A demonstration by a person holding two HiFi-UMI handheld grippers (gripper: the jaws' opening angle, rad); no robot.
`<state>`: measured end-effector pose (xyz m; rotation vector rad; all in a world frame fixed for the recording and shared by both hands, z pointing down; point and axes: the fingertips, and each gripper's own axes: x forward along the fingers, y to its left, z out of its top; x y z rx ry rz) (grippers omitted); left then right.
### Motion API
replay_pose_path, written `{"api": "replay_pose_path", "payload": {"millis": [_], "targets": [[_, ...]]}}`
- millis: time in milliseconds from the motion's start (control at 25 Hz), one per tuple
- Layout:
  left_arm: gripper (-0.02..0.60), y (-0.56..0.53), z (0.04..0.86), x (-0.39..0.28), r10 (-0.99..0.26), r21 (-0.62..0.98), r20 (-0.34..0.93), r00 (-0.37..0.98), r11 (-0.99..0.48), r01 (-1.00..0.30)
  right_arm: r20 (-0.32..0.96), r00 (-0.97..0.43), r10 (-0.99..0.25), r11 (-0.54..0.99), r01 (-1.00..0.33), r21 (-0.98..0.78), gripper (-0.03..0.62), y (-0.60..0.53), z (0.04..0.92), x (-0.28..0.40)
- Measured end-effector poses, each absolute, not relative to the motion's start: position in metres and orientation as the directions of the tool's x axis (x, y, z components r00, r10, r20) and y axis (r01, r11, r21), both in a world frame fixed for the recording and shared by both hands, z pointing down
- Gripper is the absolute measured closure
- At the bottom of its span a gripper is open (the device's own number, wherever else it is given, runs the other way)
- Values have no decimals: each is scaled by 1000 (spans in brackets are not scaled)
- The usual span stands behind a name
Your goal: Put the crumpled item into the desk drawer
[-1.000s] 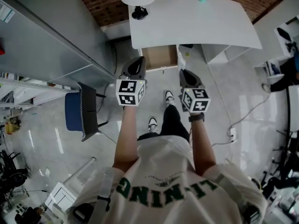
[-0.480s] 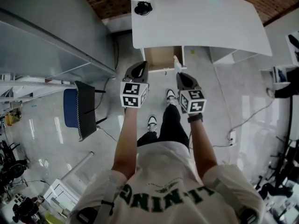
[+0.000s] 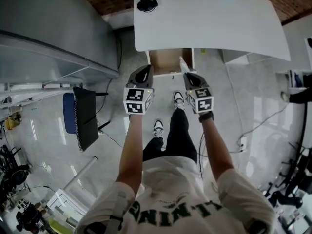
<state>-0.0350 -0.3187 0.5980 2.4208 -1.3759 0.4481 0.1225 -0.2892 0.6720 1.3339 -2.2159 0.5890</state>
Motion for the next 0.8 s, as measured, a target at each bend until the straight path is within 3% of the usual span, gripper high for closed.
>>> {"api": "replay_pose_path", "payload": {"millis": [800], "targets": [[583,-353,715,-23,-705,129,464,536,-545,-829,784,-388,-484,674,-736,52,589,-344,804,111]]}}
